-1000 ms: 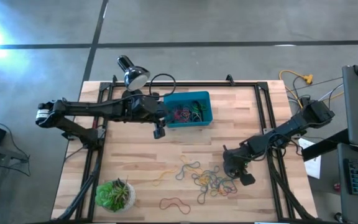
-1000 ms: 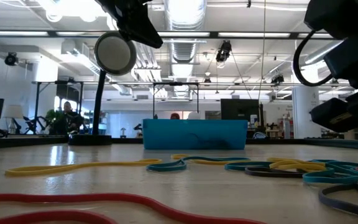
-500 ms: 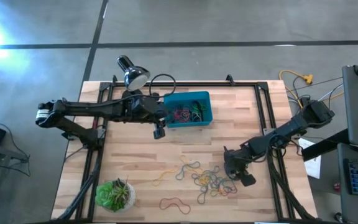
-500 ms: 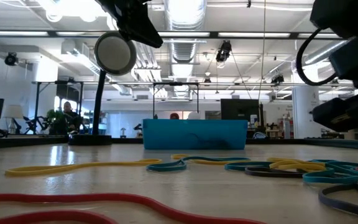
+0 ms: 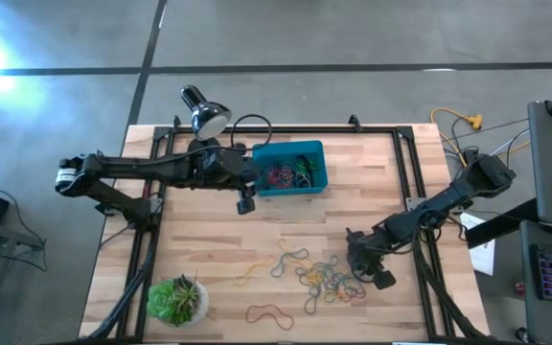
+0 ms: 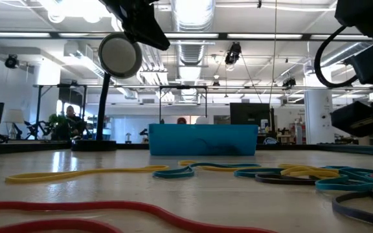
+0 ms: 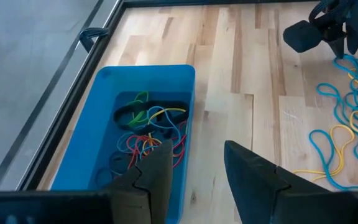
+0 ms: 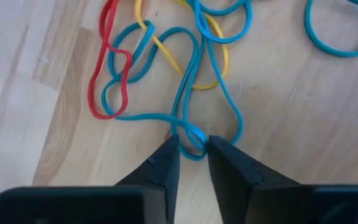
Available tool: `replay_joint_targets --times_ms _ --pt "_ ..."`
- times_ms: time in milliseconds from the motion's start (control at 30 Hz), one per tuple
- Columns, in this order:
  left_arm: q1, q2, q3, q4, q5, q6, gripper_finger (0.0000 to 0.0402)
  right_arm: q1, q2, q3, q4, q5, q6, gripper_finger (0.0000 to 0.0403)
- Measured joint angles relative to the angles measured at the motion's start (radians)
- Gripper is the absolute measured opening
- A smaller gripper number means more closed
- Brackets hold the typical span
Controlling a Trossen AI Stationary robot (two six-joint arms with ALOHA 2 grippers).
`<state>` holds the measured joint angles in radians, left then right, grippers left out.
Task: Pick and place rubber bands into bin
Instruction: Put the blue rubber band into the blue bin
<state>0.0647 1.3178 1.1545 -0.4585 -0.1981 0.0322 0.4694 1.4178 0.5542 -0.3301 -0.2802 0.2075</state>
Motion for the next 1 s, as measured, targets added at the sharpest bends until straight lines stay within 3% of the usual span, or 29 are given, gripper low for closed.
replay_joint_targets --times_ms 467,767,1000 --pt "0.0 0.0 0.0 0.0 0.0 -0.001 0.0129 0.0 0.0 -0.001 -0.002 0.023 0.053 0.0012" --pt "0.0 0.0 0.0 0.0 0.0 0.0 0.0129 0.0 -0.027 0.006 -0.003 0.025 0.135 0.0008" --pt "0.0 0.0 0.0 0.002 0.0 0.002 0.0129 0.0 -0.132 0.059 -0.01 0.081 0.16 0.0008"
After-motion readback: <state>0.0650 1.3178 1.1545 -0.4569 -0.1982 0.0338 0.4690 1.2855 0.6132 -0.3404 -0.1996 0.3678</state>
